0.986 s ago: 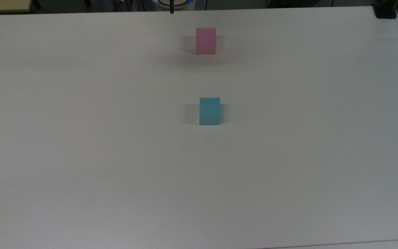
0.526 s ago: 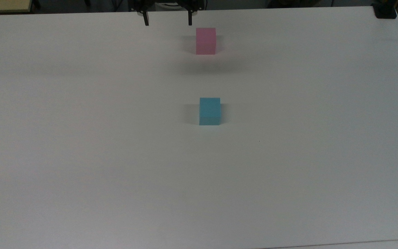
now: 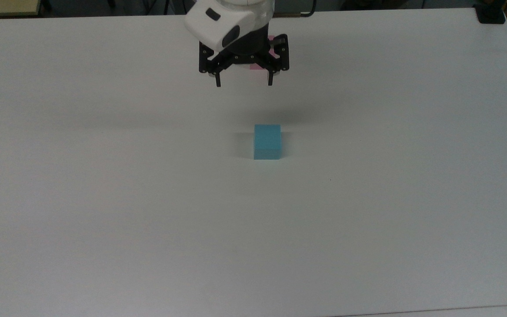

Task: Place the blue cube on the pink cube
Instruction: 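Move the open gripper over the light-blue cube and lower it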

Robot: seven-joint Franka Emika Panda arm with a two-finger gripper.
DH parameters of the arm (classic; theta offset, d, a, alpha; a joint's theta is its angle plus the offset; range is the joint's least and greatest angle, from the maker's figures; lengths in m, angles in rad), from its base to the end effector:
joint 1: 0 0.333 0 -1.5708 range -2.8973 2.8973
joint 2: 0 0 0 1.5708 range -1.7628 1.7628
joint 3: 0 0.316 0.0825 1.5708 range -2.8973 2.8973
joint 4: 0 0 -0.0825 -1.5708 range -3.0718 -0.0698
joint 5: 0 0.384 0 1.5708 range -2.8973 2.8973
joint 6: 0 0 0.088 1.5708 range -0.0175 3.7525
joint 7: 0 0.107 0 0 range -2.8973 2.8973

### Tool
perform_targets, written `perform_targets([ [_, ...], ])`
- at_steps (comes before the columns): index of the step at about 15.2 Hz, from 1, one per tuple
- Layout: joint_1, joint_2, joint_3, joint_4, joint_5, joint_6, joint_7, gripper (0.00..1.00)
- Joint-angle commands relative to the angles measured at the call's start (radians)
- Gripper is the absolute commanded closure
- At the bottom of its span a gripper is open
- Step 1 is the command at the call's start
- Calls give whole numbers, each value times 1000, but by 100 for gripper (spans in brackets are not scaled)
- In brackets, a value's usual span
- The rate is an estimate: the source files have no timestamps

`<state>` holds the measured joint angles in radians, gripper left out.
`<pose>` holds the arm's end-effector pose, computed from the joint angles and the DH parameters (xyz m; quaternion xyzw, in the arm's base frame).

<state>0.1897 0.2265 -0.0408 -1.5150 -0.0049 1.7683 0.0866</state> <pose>0.6273 0.0962 0.5340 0.9994 0.0322 0.0142 0.0053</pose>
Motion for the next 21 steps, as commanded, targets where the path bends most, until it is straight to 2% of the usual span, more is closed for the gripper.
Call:
perform_targets([
  [1,40,42,-2,-31,-3,94,22,0],
  [6,68,112,-1,-65,-9,173,62,0],
  [10,94,128,7,-149,-61,267,114,0],
  [17,86,157,7,-234,-66,333,114,0],
  [21,91,183,7,-240,-66,379,114,0],
])
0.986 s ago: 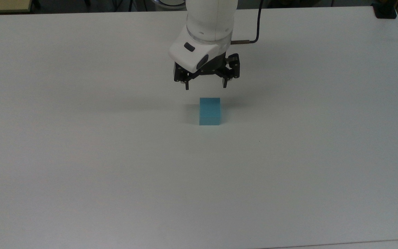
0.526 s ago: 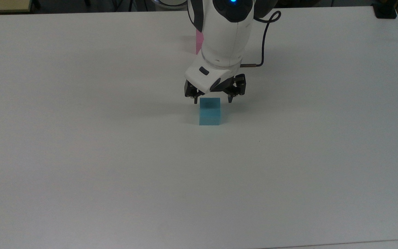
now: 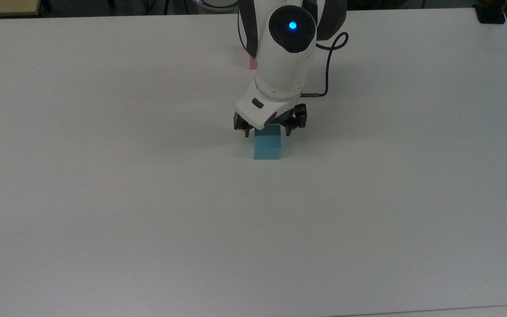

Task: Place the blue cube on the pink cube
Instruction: 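Close the gripper on the light-blue cube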

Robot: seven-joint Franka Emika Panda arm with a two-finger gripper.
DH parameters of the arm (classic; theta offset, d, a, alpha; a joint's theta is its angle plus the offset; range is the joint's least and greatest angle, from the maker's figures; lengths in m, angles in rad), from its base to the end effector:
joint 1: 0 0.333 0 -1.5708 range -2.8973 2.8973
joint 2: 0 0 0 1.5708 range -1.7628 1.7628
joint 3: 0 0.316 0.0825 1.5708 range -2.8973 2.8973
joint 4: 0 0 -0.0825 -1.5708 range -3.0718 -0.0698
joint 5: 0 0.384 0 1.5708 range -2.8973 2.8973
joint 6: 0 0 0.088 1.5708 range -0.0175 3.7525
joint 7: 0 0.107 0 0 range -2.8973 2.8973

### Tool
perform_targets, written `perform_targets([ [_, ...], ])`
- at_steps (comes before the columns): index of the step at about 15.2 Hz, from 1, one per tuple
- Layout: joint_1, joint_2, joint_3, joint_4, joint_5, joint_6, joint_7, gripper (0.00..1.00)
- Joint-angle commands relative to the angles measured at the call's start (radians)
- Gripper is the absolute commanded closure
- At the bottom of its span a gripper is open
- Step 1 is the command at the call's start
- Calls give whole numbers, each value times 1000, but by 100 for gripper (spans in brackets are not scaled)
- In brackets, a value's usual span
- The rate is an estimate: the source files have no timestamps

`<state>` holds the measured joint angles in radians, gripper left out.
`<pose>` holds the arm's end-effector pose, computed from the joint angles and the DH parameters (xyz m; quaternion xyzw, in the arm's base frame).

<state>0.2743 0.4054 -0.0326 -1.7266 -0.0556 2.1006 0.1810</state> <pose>0.6353 0.1558 0.3468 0.9984 0.0460 -0.0090 0.0328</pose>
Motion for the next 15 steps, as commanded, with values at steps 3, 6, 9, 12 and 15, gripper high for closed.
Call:
perform_targets([
  [3,5,10,-1,-44,-15,65,20,8],
  [6,2,10,-1,-47,-15,90,20,49],
  [9,0,4,-1,-54,-15,91,9,78],
  [12,-1,-32,-1,-48,-13,66,-5,84],
  [15,-3,-79,-6,1,-7,-80,-49,84],
])
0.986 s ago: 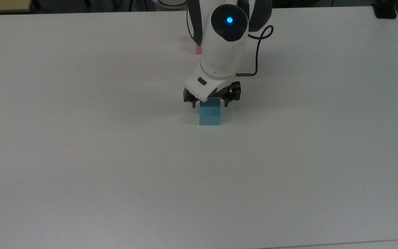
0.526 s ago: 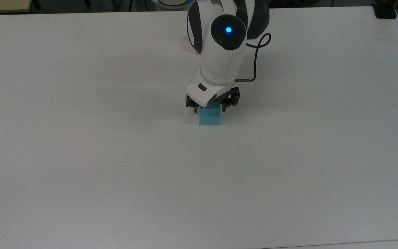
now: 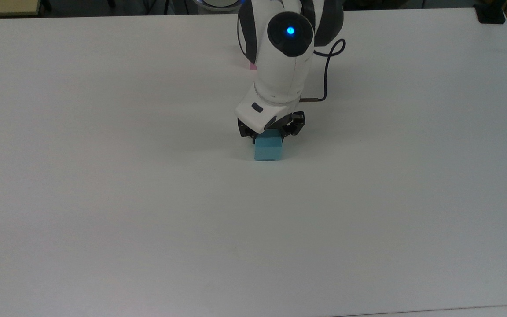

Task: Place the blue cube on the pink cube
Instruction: 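Lift the light-blue cube and carry it toward the pink cube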

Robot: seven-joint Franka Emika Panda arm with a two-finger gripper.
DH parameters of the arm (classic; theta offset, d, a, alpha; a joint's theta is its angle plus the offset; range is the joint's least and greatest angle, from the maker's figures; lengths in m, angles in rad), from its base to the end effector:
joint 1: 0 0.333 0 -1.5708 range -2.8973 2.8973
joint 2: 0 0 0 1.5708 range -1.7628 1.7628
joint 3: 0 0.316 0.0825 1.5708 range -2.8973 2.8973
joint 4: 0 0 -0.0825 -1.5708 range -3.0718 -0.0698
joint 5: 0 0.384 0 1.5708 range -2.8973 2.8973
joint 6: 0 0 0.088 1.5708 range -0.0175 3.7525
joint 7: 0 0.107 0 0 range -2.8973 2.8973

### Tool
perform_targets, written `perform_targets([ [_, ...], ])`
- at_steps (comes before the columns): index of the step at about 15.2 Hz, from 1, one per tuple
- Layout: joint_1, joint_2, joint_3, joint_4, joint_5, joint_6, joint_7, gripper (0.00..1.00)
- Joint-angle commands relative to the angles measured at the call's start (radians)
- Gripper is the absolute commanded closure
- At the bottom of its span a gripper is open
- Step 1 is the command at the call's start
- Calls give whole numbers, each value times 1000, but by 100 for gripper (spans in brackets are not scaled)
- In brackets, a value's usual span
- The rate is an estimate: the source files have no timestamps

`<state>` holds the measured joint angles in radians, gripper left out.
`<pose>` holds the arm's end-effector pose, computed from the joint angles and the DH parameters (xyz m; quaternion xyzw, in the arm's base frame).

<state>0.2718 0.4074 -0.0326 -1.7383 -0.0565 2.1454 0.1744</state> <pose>0.6375 0.1550 0.3441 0.9983 0.0490 0.0061 0.0295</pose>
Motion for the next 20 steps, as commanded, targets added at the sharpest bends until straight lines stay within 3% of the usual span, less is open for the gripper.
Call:
perform_targets([
  [1,1,-97,-7,38,-5,-171,-44,84],
  [8,0,-168,-18,293,4,-456,-44,82],
  [10,0,-200,-18,312,4,-479,-46,82],
  [14,3,-252,-12,257,6,-501,-49,82],
  [20,27,-493,-3,-22,38,-486,-55,82],
])
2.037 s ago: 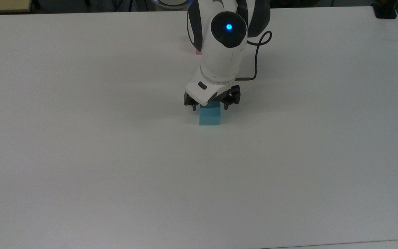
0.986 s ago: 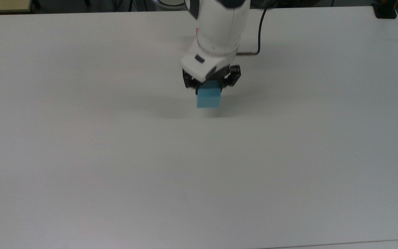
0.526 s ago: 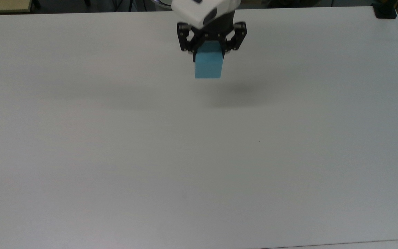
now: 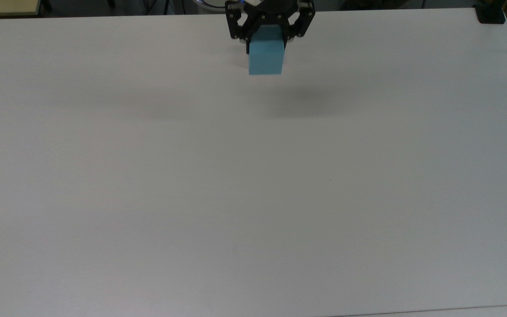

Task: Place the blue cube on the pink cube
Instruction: 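Lift the light-blue cube and carry it toward the pink cube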

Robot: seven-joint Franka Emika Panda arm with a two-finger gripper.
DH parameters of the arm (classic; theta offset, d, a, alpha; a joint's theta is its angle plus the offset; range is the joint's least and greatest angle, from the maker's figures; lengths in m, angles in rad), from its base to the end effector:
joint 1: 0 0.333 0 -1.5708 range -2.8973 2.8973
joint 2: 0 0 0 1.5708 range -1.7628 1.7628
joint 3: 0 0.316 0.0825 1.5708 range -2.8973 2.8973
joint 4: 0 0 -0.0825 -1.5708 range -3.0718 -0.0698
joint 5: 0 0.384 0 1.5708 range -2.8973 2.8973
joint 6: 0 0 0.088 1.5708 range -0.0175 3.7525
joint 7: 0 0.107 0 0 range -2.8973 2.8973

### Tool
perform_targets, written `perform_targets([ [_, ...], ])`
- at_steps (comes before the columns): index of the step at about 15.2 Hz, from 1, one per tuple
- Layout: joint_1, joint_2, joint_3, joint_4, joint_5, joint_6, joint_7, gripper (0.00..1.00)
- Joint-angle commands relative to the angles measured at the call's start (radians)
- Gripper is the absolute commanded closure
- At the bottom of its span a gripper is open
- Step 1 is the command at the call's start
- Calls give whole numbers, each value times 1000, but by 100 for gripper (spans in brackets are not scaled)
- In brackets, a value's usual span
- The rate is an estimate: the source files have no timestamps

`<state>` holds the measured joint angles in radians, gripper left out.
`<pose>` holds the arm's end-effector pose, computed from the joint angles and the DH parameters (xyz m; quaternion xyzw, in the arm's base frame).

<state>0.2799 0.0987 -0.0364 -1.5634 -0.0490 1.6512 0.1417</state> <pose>0.5735 0.1385 0.5787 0.9982 0.0530 -0.0003 0.0267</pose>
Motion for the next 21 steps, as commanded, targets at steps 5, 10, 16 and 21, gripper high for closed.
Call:
perform_targets([
  [5,70,-344,1,-375,34,10,-21,82],
  [10,133,-485,3,-541,35,36,45,83],
  [16,151,-551,3,-688,35,143,124,83],
  [21,139,-565,3,-862,35,310,159,84],
])
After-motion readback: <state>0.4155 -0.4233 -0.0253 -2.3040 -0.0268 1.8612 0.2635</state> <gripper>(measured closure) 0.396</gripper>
